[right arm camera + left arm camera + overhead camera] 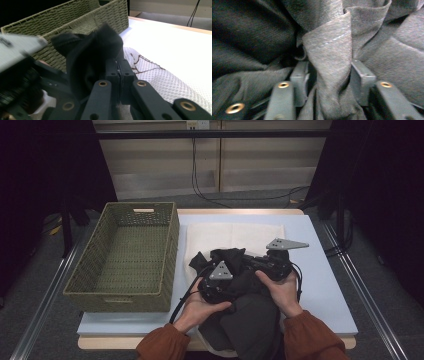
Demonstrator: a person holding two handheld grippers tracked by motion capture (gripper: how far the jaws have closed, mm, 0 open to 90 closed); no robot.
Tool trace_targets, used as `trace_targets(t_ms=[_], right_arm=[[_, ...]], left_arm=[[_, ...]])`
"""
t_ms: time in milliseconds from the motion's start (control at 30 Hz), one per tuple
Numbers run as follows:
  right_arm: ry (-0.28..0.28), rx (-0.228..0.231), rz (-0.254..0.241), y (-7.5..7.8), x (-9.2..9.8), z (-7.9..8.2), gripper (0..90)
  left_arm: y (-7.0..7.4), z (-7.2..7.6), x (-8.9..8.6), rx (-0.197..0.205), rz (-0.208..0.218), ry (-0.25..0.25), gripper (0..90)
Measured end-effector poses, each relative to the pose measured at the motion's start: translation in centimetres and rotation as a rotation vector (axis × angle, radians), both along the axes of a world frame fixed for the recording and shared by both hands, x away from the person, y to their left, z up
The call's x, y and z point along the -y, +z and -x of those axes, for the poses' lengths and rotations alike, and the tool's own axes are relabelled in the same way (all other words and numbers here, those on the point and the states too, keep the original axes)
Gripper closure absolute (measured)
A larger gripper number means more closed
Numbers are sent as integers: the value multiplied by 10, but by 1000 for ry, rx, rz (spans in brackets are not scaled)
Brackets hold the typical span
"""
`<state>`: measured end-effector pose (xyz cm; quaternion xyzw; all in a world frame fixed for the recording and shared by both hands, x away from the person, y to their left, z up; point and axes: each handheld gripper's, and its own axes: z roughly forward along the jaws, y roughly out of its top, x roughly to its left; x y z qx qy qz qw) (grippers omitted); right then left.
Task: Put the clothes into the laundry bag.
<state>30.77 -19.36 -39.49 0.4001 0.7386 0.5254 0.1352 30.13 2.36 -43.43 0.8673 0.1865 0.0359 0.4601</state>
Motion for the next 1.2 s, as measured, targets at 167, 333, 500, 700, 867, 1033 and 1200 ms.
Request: trace_targets(t_ms=[167,333,500,700,867,1033,1200], right_arm=[[-12,-9,0,-3,2,-1,890],[-22,-13,0,-5,3,-2,889],[-21,-14,4,-6,4,-3,889],[-23,-18,4,-9,7,-3,889],[-23,-17,4,-8,6,-3,889],[-23,-9,9,-8,5,-3,889],[-22,-10,11,-8,4,-2,889]], left_arm=[[17,3,-27,26,68,2,454],[26,-1,-52,52,130,80,434],[21,-10,-60,42,120,182,335],[5,-13,-64,-11,108,216,287],[-3,-15,-58,-7,63,230,224],[-13,-25,-54,-66,76,307,166],[-24,-36,-53,-114,100,287,143]])
